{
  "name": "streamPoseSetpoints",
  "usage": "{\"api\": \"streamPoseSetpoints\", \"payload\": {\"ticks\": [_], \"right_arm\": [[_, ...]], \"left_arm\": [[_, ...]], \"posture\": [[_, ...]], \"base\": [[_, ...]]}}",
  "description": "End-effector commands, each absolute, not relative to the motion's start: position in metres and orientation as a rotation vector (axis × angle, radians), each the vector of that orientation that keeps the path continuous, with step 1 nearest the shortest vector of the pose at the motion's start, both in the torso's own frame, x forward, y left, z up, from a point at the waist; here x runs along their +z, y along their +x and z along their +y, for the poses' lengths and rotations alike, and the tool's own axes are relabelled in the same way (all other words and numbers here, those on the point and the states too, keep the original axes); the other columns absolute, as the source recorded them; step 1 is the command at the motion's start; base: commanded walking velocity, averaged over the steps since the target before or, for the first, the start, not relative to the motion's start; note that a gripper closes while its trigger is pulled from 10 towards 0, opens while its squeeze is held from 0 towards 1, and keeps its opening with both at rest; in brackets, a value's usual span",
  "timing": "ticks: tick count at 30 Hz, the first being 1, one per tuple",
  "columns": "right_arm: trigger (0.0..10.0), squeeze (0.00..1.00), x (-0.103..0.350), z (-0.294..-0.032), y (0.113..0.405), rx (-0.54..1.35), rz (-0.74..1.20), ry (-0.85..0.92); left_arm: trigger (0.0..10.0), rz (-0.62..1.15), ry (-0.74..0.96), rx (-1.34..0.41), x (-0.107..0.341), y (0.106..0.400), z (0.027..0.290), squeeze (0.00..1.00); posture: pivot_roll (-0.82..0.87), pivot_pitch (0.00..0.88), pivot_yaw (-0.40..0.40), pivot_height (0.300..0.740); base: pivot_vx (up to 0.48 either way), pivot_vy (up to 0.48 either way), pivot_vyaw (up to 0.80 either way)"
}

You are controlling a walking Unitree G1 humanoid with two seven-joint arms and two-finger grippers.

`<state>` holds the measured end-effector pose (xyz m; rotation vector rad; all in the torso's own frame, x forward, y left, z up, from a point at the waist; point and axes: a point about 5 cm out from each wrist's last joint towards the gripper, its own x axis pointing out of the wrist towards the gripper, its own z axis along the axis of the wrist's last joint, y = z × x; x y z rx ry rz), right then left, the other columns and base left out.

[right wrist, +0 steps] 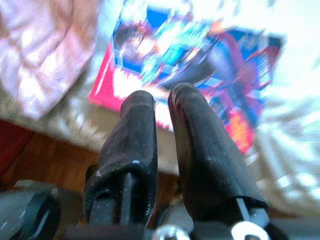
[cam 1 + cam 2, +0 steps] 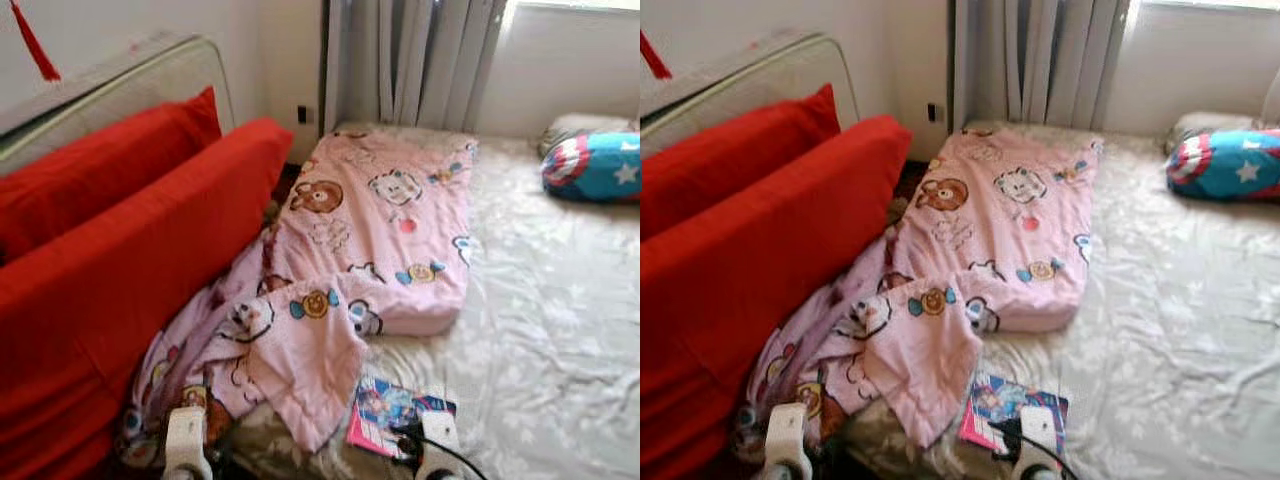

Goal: Clean up the room

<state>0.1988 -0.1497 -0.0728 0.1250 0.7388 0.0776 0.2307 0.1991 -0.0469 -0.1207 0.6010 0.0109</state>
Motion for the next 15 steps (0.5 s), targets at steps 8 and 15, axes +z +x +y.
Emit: {"api": "streamPoseSetpoints", "payload": {"ticks": [8, 15], "right_arm": [[10.0, 0.0, -0.033, -0.164, 0.236, 0.029, 0.379, 0.12], [10.0, 0.0, -0.028, -0.172, 0.223, -0.077, 0.279, 0.116]], "left_arm": [[10.0, 0.3, -0.126, -0.067, -0.012, 0.253, 0.201, 0.0], [10.0, 0.155, -0.12, -0.06, 0.006, 0.247, 0.202, 0.0]], "posture": [[-0.03, 0.006, -0.022, 0.74], [-0.01, 0.002, -0.032, 0.74]], "base": [[0.0, 0.0, 0.0], [0.0, 0.0, 0.0]]}}
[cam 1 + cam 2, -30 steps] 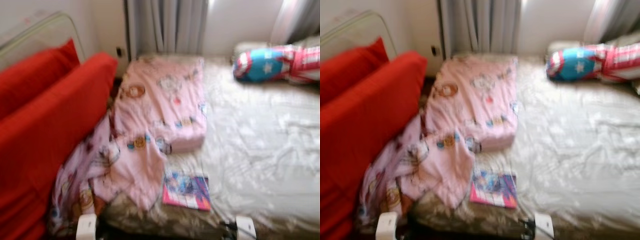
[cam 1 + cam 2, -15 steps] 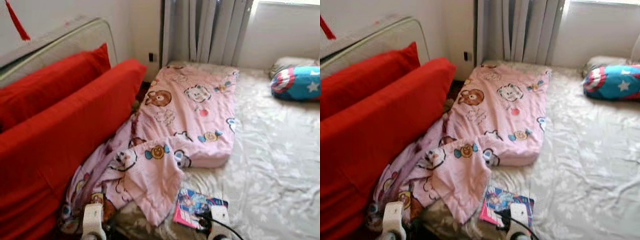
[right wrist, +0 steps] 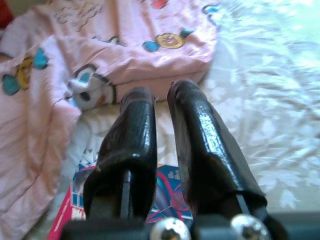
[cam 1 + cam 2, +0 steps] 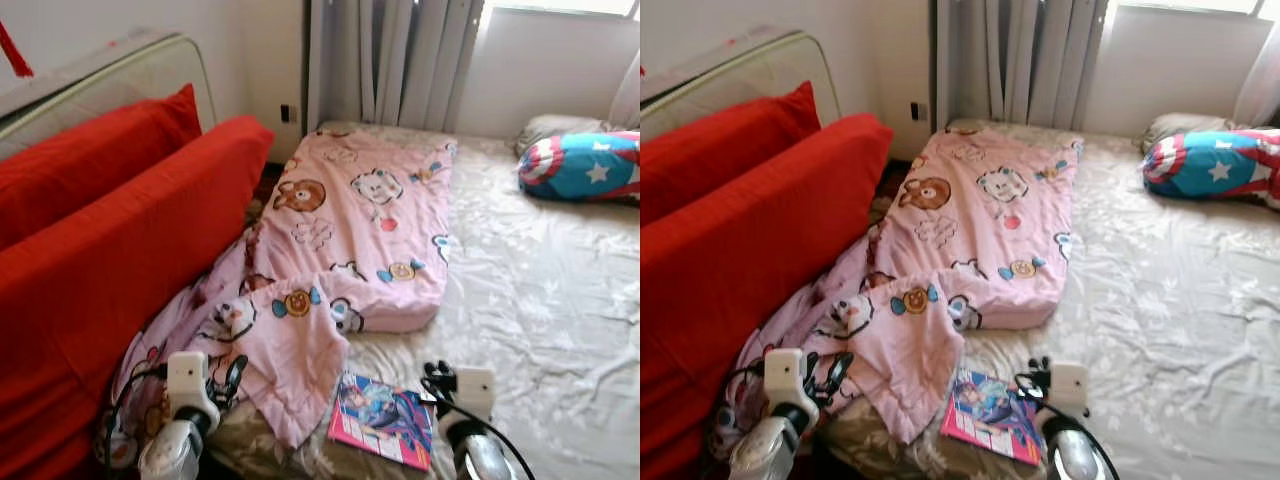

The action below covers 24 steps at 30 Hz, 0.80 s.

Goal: Clean up the room

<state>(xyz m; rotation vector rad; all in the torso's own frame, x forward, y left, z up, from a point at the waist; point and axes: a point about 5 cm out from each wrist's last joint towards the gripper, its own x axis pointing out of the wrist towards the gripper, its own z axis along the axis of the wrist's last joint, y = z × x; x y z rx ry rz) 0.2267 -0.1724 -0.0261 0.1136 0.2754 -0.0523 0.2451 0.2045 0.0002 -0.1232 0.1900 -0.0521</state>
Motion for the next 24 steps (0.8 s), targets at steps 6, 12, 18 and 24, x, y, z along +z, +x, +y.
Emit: {"api": "streamPoseSetpoints", "payload": {"ticks": [6, 12, 18, 24], "right_arm": [[10.0, 0.0, -0.033, -0.163, 0.222, -0.069, 0.329, 0.104], [10.0, 0.0, -0.028, -0.16, 0.225, -0.048, 0.31, 0.093], [10.0, 0.0, -0.028, -0.156, 0.226, -0.038, 0.306, 0.103], [10.0, 0.0, -0.03, -0.154, 0.226, -0.026, 0.336, 0.104]], "left_arm": [[10.0, 0.137, -0.124, -0.056, 0.012, 0.25, 0.197, 0.0], [10.0, 0.136, -0.129, -0.051, 0.016, 0.253, 0.197, 0.0], [10.0, 0.139, -0.126, -0.046, 0.016, 0.252, 0.198, 0.0], [10.0, 0.147, -0.123, -0.041, 0.016, 0.249, 0.199, 0.0]], "posture": [[-0.02, 0.0, -0.035, 0.725], [-0.02, 0.0, -0.032, 0.695], [-0.02, 0.0, -0.033, 0.695], [-0.02, 0.0, -0.034, 0.675]], "base": [[0.0, 0.0, 0.0], [0.0, 0.0, 0.0], [0.0, 0.0, 0.0], [0.0, 0.0, 0.0]]}}
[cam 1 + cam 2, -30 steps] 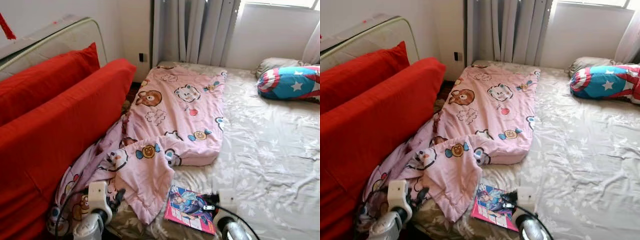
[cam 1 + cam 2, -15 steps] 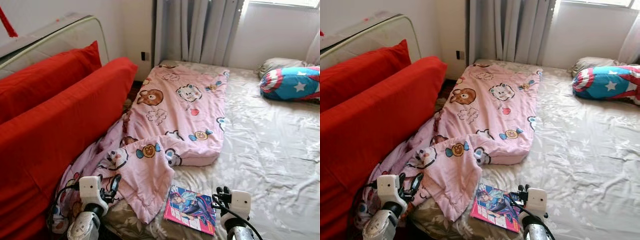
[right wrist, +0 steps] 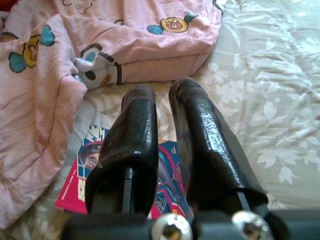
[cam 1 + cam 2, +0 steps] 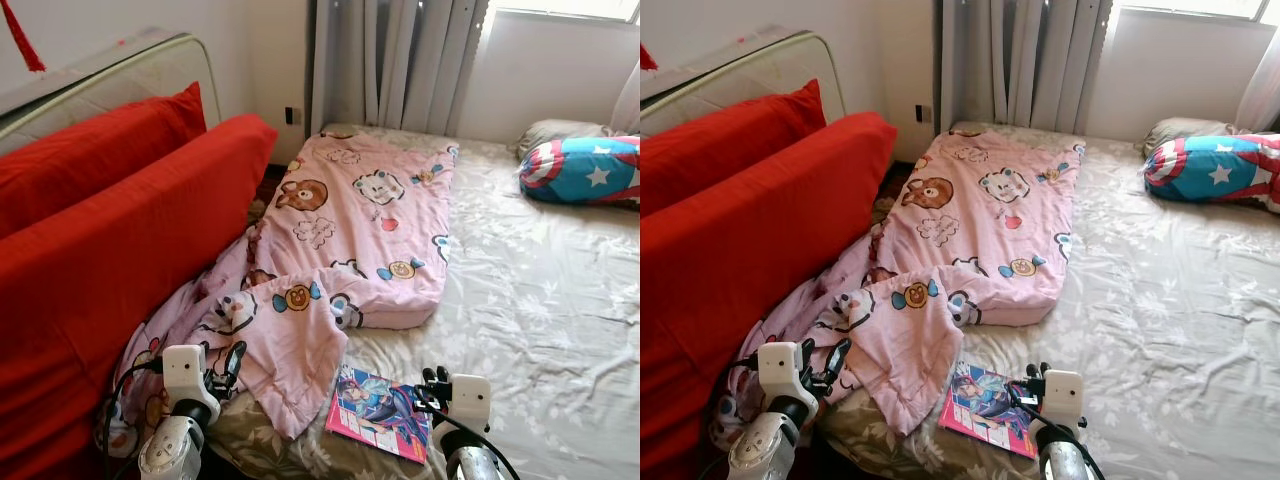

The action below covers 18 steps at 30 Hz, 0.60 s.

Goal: Clean up the room

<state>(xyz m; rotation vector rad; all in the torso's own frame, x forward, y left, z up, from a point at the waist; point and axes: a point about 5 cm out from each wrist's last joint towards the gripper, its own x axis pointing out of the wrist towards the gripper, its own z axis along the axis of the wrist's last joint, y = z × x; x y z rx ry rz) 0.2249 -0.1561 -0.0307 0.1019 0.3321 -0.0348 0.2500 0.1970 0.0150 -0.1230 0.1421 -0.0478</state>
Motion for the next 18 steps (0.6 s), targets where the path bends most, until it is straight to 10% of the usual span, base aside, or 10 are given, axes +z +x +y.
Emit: {"api": "streamPoseSetpoints", "payload": {"ticks": [1, 6, 7, 8, 18], "right_arm": [[10.0, 0.0, -0.0305, -0.1539, 0.2256, -0.026, 0.337, 0.101], [10.0, 0.0, -0.029, -0.1535, 0.2259, -0.017, 0.316, 0.115], [10.0, 0.69, -0.0285, -0.1529, 0.2263, -0.012, 0.312, 0.122], [10.0, 1.0, -0.0279, -0.1523, 0.2266, -0.007, 0.308, 0.127], [10.0, 1.0, -0.0322, -0.1491, 0.2252, 0.018, 0.339, 0.129]], "left_arm": [[10.0, 0.147, -0.124, -0.041, 0.0157, 0.2489, 0.1988, 0.0], [10.0, 0.148, -0.119, -0.045, 0.0167, 0.2496, 0.1979, 0.0], [10.0, 0.148, -0.119, -0.045, 0.0168, 0.2496, 0.1978, 0.0], [10.0, 0.149, -0.117, -0.045, 0.0168, 0.2496, 0.1979, 0.0], [10.0, 0.159, -0.113, -0.038, 0.0159, 0.2473, 0.1989, 0.0]], "posture": [[-0.02, 0.0, -0.034, 0.67], [-0.02, 0.0, -0.036, 0.665], [-0.01, 0.0, -0.036, 0.665], [-0.01, 0.0, -0.037, 0.665], [-0.01, 0.013, -0.038, 0.665]], "base": [[0.0, 0.0, 0.0], [0.0, 0.0, 0.0], [0.0, 0.0, 0.0], [0.0, 0.0, 0.0], [0.0, 0.0, 0.0]]}}
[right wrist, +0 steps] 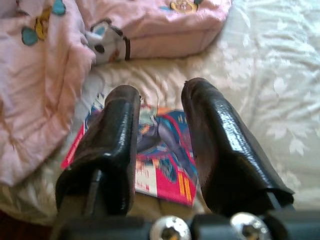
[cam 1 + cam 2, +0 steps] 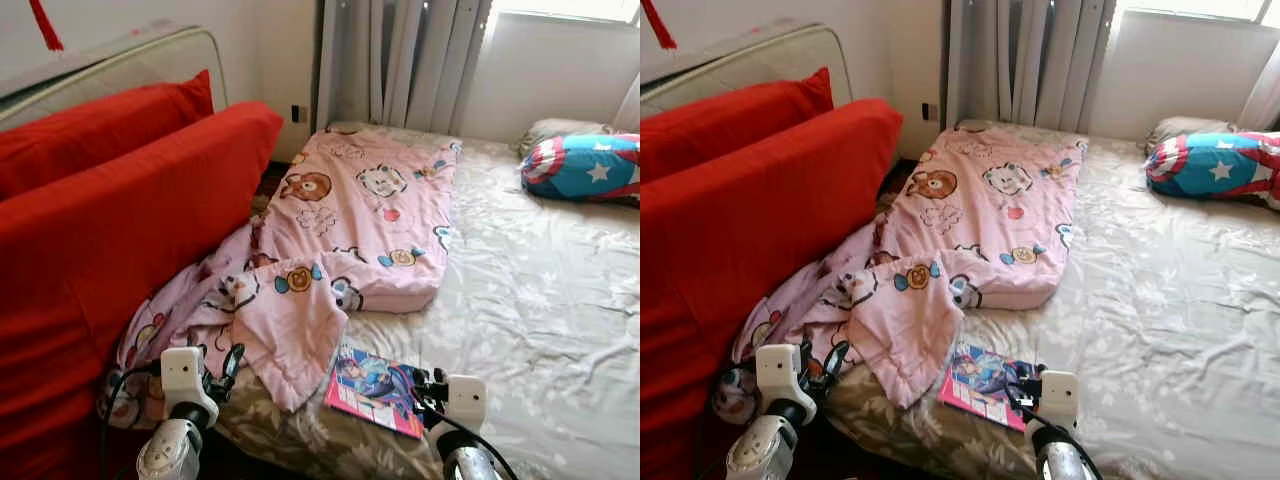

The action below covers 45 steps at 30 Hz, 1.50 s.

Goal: Clean up the room

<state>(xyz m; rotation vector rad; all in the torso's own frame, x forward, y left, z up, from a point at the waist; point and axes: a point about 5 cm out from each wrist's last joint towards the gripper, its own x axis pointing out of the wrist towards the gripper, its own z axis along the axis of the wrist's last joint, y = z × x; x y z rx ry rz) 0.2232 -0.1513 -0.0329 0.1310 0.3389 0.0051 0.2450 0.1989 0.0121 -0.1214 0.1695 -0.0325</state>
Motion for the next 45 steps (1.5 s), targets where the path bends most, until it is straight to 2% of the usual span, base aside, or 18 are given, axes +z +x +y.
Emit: {"api": "streamPoseSetpoints", "payload": {"ticks": [1, 2, 11, 12, 13, 14, 17, 18, 19, 20, 30, 35, 45], "right_arm": [[10.0, 0.25, -0.0336, -0.149, 0.2251, 0.023, 0.352, 0.129], [10.0, 0.0, -0.0346, -0.1489, 0.2249, 0.027, 0.36, 0.127], [10.0, 0.0, -0.035, -0.1481, 0.2269, 0.031, 0.37, 0.126], [10.0, 0.51, -0.035, -0.148, 0.227, 0.031, 0.37, 0.127], [10.0, 0.86, -0.0347, -0.1476, 0.2272, 0.031, 0.367, 0.13], [10.0, 1.0, -0.0345, -0.147, 0.2274, 0.032, 0.365, 0.132], [10.0, 1.0, -0.0348, -0.1467, 0.2274, 0.031, 0.368, 0.124], [10.0, 0.47, -0.035, -0.1465, 0.2273, 0.032, 0.37, 0.122], [10.0, 0.47, -0.0351, -0.1464, 0.2273, 0.033, 0.372, 0.122], [10.0, 0.0, -0.0355, -0.1462, 0.2272, 0.033, 0.376, 0.12], [10.0, 0.0, -0.0377, -0.1439, 0.2286, 0.033, 0.409, 0.111], [10.0, 0.0, -0.0373, -0.1423, 0.2292, 0.041, 0.406, 0.116], [10.0, 0.0, -0.0371, -0.1427, 0.2295, 0.037, 0.402, 0.128]], "left_arm": [[10.0, 0.16, -0.113, -0.038, 0.0159, 0.2472, 0.1987, 0.0], [10.0, 0.161, -0.113, -0.038, 0.0157, 0.2472, 0.1986, 0.0], [10.0, 0.17, -0.112, -0.039, 0.0154, 0.2472, 0.1989, 0.0], [10.0, 0.171, -0.112, -0.039, 0.0153, 0.2473, 0.199, 0.0], [10.0, 0.172, -0.112, -0.039, 0.0152, 0.2474, 0.1992, 0.0], [10.0, 0.173, -0.114, -0.04, 0.0151, 0.2474, 0.1993, 0.0], [10.0, 0.174, -0.115, -0.042, 0.0152, 0.2476, 0.1994, 0.0], [10.0, 0.175, -0.115, -0.042, 0.0153, 0.2476, 0.1992, 0.0], [10.0, 0.175, -0.115, -0.043, 0.0153, 0.2476, 0.1991, 0.0], [10.0, 0.175, -0.115, -0.043, 0.0154, 0.2477, 0.1991, 0.0], [10.0, 0.172, -0.115, -0.046, 0.0174, 0.2498, 0.2, 0.0], [10.0, 0.171, -0.115, -0.043, 0.0182, 0.2502, 0.2017, 0.0], [10.0, 0.174, -0.107, -0.043, 0.0188, 0.2507, 0.2018, 0.0]], "posture": [[-0.01, 0.015, -0.038, 0.665], [-0.01, 0.015, -0.038, 0.665], [0.0, 0.028, -0.037, 0.665], [0.0, 0.028, -0.037, 0.665], [0.0, 0.031, -0.037, 0.665], [0.0, 0.032, -0.036, 0.665], [-0.01, 0.034, -0.034, 0.665], [-0.01, 0.034, -0.034, 0.665], [-0.01, 0.034, -0.034, 0.665], [0.0, 0.038, -0.032, 0.665], [0.0, 0.053, -0.027, 0.665], [0.0, 0.058, -0.027, 0.635], [0.0, 0.06, -0.023, 0.635]], "base": [[0.0, 0.0, 0.0], [0.0, 0.0, 0.0], [0.0, 0.0, 0.0], [0.0, 0.0, 0.0], [0.0, 0.0, 0.0], [0.0, 0.0, 0.0], [0.0, 0.0, 0.0], [0.0, 0.0, 0.0], [0.0, 0.0, 0.0], [0.0, 0.0, 0.0], [0.0, 0.0, 0.0], [0.0, 0.0, 0.0], [0.0, 0.0, 0.0]]}}
